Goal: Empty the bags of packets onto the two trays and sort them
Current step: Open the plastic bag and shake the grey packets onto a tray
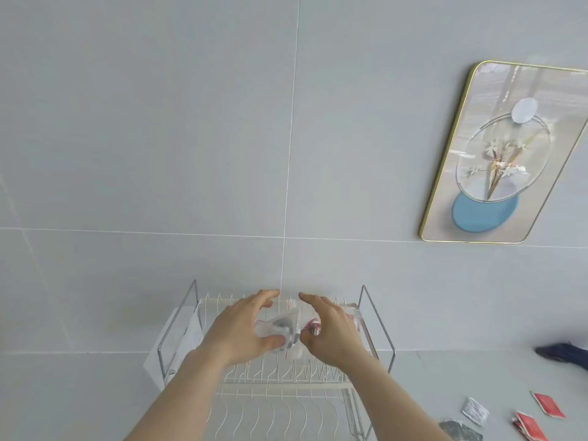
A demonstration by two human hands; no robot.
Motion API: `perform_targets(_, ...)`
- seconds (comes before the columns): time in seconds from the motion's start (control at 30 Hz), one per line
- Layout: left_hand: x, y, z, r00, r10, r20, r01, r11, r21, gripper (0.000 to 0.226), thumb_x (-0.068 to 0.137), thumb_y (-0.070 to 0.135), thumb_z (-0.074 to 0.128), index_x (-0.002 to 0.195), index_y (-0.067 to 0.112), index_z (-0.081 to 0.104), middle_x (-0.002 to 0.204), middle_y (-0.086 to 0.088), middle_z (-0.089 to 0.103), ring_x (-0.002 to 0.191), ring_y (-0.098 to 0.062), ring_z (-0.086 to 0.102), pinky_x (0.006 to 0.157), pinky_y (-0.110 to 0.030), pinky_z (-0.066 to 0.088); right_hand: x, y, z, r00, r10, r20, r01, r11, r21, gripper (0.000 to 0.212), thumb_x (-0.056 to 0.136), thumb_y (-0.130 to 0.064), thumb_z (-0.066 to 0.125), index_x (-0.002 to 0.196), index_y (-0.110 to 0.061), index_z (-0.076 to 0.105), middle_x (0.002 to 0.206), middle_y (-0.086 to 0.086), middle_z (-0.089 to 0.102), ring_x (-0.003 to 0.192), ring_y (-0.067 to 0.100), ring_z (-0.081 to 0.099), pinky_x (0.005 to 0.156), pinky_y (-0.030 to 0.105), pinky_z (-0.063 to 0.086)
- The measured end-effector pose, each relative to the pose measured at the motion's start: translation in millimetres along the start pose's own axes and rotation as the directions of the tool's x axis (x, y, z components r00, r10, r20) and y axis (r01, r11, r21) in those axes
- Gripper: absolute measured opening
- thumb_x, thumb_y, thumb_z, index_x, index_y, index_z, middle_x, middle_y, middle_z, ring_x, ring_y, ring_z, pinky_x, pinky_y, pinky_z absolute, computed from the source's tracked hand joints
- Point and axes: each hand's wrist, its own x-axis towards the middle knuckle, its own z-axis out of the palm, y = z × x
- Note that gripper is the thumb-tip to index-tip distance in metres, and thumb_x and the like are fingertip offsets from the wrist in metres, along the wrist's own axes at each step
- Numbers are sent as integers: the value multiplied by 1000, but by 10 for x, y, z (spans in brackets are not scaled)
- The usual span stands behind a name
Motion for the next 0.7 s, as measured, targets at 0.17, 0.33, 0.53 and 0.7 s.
perform_targets(0.17, 33, -81, 84, 1000, 7, -27, -4, 994, 106, 25, 83, 45, 63, 107, 41, 56, 111, 24, 66, 110, -4, 61, 90, -33, 52, 24, 20, 167, 1000, -10, 4, 10, 999, 53, 50, 82, -41, 72, 130, -33, 59, 113, -11, 65, 86, 14, 62, 73, 27, 43)
perform_targets(0.33, 52, -85, 90, 997, 20, -71, -11, 991, 130, 4, 90, 41, 59, 93, 38, 61, 97, 23, 68, 98, -2, 61, 84, -32, 53, 93, 35, 227, 999, -28, -29, 29, 999, 38, 16, 87, -41, 67, 97, -28, 67, 97, -9, 67, 81, 20, 64, 74, 38, 54)
perform_targets(0.53, 119, -6, -38, 988, 49, -147, -33, 994, 108, 12, 90, 45, 59, 92, 34, 64, 93, 21, 73, 94, -7, 68, 78, -32, 53, 154, -43, 103, 996, -16, -89, 29, 988, 152, 27, 90, -31, 67, 68, -36, 54, 75, -23, 64, 88, 12, 70, 77, 39, 59)
perform_targets(0.7, 113, 221, -338, 960, 91, -264, -83, 996, 39, 14, 87, 48, 62, 90, 35, 64, 81, 20, 73, 80, -7, 68, 74, -34, 55, 167, -195, -225, 989, -2, -148, 52, 942, 333, 16, 91, -22, 69, 76, -24, 64, 78, -7, 73, 75, 3, 70, 64, 20, 56)
